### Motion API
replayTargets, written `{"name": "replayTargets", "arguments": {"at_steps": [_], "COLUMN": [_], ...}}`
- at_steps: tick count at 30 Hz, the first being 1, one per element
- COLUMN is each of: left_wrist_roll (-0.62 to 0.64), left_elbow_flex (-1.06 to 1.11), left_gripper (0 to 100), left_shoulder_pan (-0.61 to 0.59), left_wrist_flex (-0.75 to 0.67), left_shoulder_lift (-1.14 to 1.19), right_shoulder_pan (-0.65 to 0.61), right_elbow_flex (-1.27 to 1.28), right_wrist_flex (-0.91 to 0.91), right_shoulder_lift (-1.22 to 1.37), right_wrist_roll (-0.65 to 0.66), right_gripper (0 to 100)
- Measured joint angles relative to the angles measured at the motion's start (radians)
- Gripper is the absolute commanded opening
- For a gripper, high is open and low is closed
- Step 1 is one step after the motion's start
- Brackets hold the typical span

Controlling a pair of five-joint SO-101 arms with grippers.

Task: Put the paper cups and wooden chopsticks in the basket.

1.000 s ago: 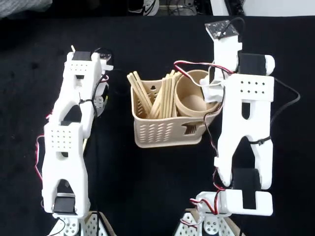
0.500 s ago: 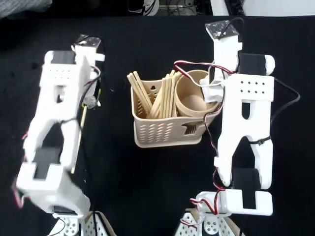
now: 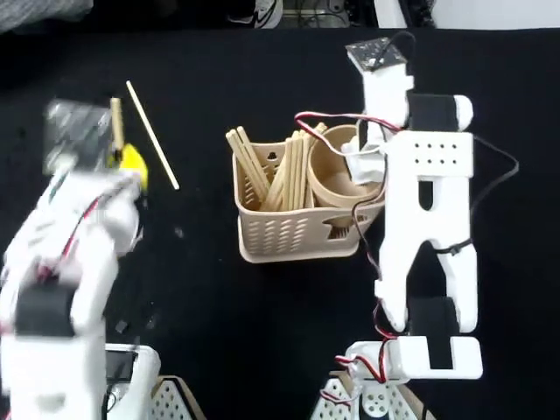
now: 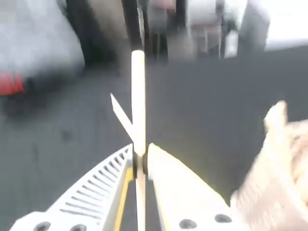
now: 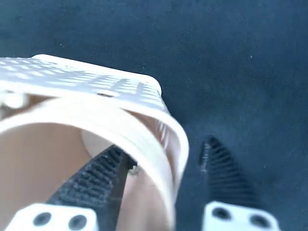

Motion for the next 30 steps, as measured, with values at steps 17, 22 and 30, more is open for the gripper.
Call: {"name": "replayTargets", "arguments": {"at_steps": [17,22,30], "left_wrist_roll": [0.195,0.201,0.210], "left_elbow_flex": [-0.061,0.002,0.261], "left_gripper": [3,3,3], "left_shoulder_pan": [-0.002,0.075,0.164], "left_wrist_flex": [-0.106,-0.153,-0.512], "left_shoulder_lift": [-0.390,-0.517,-0.559], "right_shoulder_pan": [-0.003,-0.003,-0.009], "right_elbow_flex": [-0.135,-0.086,0.183], "right_wrist_flex": [0.018,0.018,0.018], "right_shoulder_lift": [-0.308,-0.525,-0.944], "right_wrist_roll": [0.002,0.002,0.002], "right_gripper": [23.3,23.3,23.0]}}
